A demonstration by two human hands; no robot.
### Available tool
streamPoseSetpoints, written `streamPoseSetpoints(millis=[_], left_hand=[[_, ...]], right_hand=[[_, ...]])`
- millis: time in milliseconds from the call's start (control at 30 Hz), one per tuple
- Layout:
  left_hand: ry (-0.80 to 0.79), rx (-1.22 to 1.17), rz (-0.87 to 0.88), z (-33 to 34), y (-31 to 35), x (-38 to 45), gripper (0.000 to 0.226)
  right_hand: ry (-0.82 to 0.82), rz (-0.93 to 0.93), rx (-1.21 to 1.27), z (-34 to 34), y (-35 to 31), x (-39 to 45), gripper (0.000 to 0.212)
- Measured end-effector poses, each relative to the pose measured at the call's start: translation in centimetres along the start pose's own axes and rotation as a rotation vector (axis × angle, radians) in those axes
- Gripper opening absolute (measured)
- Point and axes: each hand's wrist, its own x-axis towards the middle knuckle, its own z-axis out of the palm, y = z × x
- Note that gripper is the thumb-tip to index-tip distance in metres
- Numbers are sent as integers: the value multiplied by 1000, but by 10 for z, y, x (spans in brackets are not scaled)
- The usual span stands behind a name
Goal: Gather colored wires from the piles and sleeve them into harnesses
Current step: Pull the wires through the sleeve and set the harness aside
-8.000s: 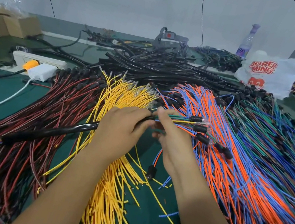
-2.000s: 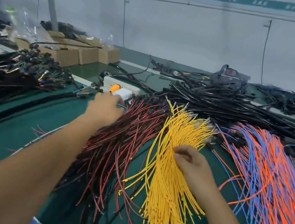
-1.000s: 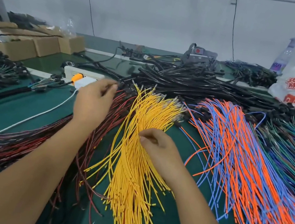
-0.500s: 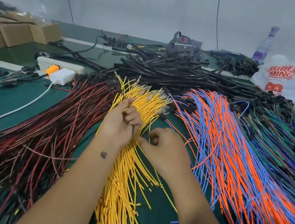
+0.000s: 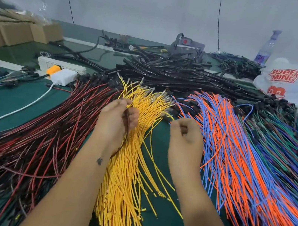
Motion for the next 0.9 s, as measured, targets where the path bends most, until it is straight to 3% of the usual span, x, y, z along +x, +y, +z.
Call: streamPoseSetpoints(millis=[67, 167, 267, 333, 367, 433, 500, 567, 700, 800, 900], left_hand=[[-61, 43, -40, 1, -2, 0, 24], [-77, -33, -90, 2, -3, 1, 21], [-73, -94, -108, -2, 0, 5, 22], [-158, -84, -130, -6, 4, 6, 24], [-232, -53, -140, -7, 6, 5, 23], [-385, 64, -141, -2, 8, -2, 19], [-511, 166, -165, 6, 6, -11, 16], [-614, 241, -219, 16, 3, -18, 19], [-597, 487, -277, 27, -6, -27, 21], [-586, 676, -216, 28, -12, -28, 24], [-613, 716, -157, 27, -14, -28, 24]], right_hand=[[-187, -64, 45, 2, -8, -5, 16], [-601, -168, -142, 9, -14, -17, 16], [-970, -107, -276, 10, -16, -24, 16], [-1053, -41, -243, 5, -18, -21, 17], [-1006, -11, -200, 3, -19, -18, 21], [-738, 62, -56, 1, -18, -9, 25], [-400, 145, 116, -2, -15, 1, 18], [-204, 191, 219, -7, -10, 9, 9], [-65, 166, 276, -16, -4, 13, 12], [-28, 164, 294, -18, -4, 16, 11], [29, 208, 334, -17, -1, 18, 15]])
